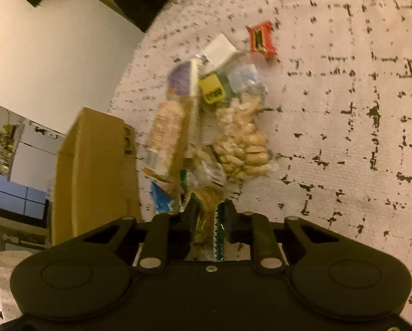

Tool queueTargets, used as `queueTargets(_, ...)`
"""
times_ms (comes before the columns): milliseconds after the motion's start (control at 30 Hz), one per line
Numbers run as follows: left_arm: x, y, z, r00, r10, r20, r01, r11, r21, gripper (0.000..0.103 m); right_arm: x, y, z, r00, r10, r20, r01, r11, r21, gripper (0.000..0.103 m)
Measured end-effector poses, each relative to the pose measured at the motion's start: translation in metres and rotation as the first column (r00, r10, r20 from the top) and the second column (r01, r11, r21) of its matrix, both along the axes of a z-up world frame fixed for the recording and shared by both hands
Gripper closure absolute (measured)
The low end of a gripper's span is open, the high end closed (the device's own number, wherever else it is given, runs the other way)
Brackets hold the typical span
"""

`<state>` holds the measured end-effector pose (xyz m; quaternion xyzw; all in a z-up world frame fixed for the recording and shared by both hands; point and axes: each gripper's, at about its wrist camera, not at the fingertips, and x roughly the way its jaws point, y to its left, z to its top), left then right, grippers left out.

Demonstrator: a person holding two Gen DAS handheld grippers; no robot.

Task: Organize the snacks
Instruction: 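Close the left tool on the green packet while the right tool grips the green-striped bar, then carry the green packet into the box with the left tool while the right tool carries the bar there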

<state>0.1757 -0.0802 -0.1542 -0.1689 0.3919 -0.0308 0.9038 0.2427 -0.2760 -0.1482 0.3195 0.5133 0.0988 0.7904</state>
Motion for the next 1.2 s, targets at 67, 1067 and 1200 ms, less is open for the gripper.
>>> queueTargets(67,-0.004,0.002,0.005,1.000,0.000,0.002,0.000,1.000,-0.003,0.072,-0.006,0.006,0.007,1.000,0.005,0.021,-0.004,1.000,-0.013,0.085)
queueTargets(1067,-0.035,0.029,0.095,0.984,0.021,0.178,-0.036,0.996,0.083,0.074,-0.037,0.034,0.081,0.943,0.032,0.332,-0.013,0.998,-0.057,0.086)
queueTargets(1200,-0.035,0.038,0.103,0.981,0.030,0.192,-0.049,0.994,0.095,0.074,-0.038,0.045,0.090,0.926,0.050,0.375,-0.038,0.998,-0.041,0.086)
